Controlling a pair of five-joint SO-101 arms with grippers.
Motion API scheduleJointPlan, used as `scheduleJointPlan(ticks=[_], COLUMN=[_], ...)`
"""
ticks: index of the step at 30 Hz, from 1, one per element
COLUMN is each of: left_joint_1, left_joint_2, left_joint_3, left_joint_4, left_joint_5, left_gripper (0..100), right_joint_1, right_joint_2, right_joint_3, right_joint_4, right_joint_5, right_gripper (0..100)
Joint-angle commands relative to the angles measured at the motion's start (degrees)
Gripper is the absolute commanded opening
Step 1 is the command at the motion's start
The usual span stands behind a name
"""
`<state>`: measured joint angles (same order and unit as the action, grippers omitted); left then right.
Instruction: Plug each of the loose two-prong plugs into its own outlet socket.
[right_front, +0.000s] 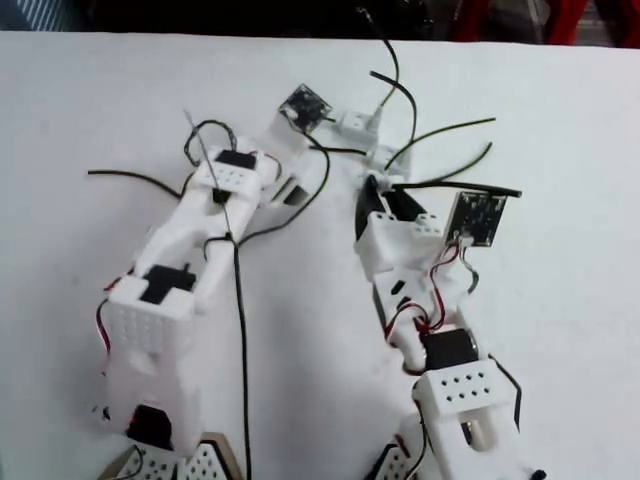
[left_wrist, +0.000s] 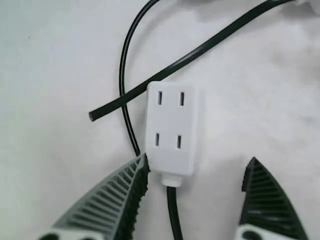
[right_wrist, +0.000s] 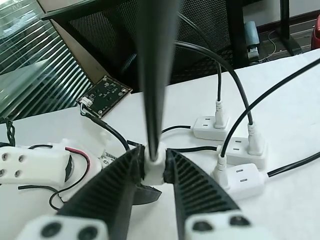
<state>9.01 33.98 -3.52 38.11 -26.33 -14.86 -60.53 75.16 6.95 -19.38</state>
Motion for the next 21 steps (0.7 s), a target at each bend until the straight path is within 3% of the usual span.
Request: scheduleJointPlan(ticks=[1,4,14,21], left_joint_1=[0.40,0.22,0.13,-0.22], left_joint_2=[0.40,1.01,0.66,-8.66], left_joint_3=[-2.11,-2.20,-2.20,-2.11], left_joint_4=[-0.70,-0.79,-0.26,15.47], left_joint_5=[-0.53,-0.70,-0.97,-0.97], left_gripper=[30,27,2,10], right_joint_1=[0.04,0.04,0.04,-1.10], right_joint_2=[0.13,0.13,0.13,0.13], right_joint_3=[-1.14,-1.14,-1.14,-0.97], right_joint_4=[-1.36,-1.36,-1.36,-1.36], right_joint_5=[0.26,0.26,0.26,0.26], right_gripper=[1.6,1.6,1.6,1.6])
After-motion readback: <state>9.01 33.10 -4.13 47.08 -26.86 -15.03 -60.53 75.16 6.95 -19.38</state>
